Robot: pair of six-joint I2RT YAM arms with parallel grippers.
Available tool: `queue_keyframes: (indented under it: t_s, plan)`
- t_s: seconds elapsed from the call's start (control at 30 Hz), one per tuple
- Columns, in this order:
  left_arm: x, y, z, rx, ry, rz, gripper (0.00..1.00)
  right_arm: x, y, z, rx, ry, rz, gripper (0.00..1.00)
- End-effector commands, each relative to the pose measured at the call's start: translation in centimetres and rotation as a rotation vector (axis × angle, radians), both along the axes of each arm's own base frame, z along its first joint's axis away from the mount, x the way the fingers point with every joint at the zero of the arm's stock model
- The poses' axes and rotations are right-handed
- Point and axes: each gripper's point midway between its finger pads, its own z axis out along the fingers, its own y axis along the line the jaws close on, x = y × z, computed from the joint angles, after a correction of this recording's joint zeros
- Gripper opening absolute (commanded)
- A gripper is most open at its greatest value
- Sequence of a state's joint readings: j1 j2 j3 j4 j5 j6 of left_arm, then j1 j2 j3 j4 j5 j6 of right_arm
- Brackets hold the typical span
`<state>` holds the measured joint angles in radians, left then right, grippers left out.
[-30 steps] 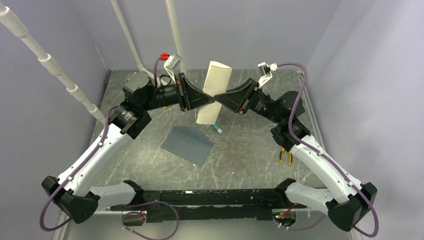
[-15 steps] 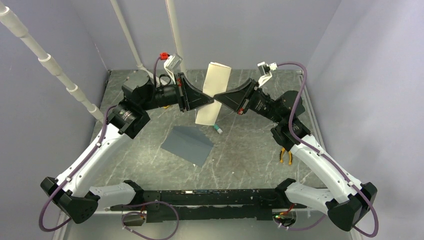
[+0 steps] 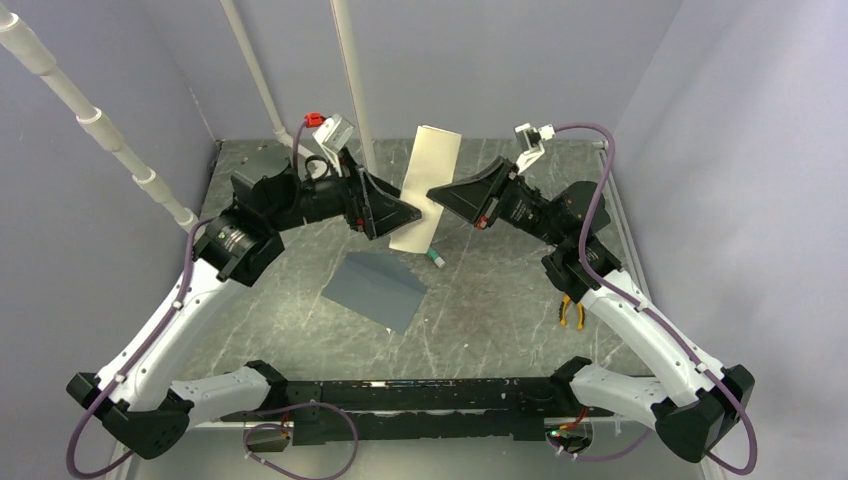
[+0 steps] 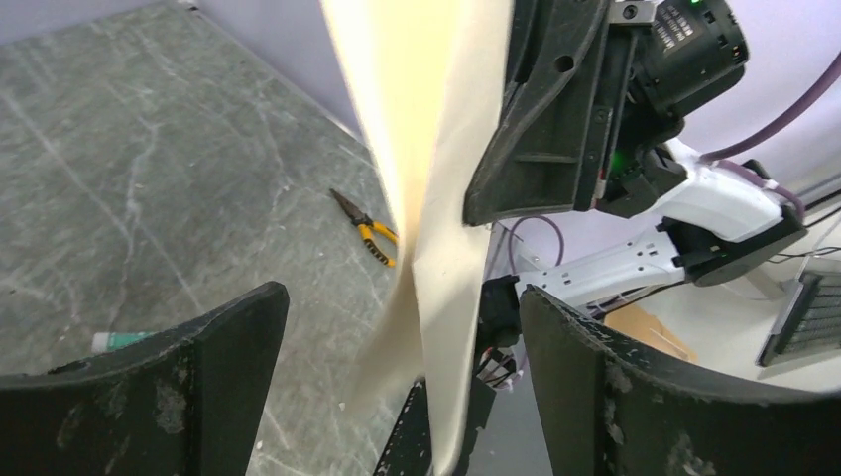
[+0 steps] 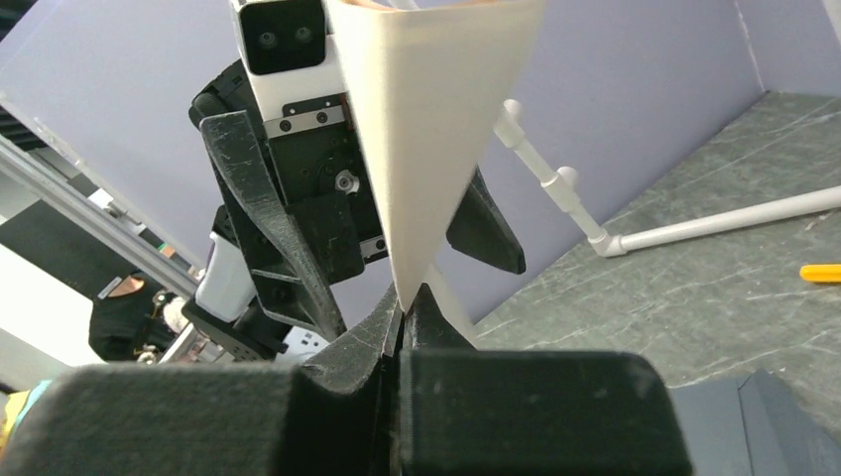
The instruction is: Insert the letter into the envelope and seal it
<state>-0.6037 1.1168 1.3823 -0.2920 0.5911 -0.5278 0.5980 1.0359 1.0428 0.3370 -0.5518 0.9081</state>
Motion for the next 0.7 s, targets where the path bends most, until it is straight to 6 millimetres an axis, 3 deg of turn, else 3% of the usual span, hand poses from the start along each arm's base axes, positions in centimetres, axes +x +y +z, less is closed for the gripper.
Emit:
queue_keyframes:
  t_s: [0.0,0.27,0.5,0.67]
  plan:
    - [0.4,1.5,-0.2,0.038,-0.027,0.091,0.93,-2.0,-0.4,3.2,0.060,-0.066,0.061,0.00]
    - [-1.9,-0.3,-1.0,0.039,-0.018,-0.118,0.90,-3.4,0.6,2.8,0.068,-0.039,0.207,0.00]
    - [-5.2,-0.7,1.3,-0.089,0.000,-0.289,0.45,-2.5,0.5,2.4,0.068,-0.071,0.158,0.00]
    - [-5.7,-0.4,0.0,-0.095,0.036,-0.286,0.14,-1.0,0.5,1.8,0.057,-0.094,0.077,0.00]
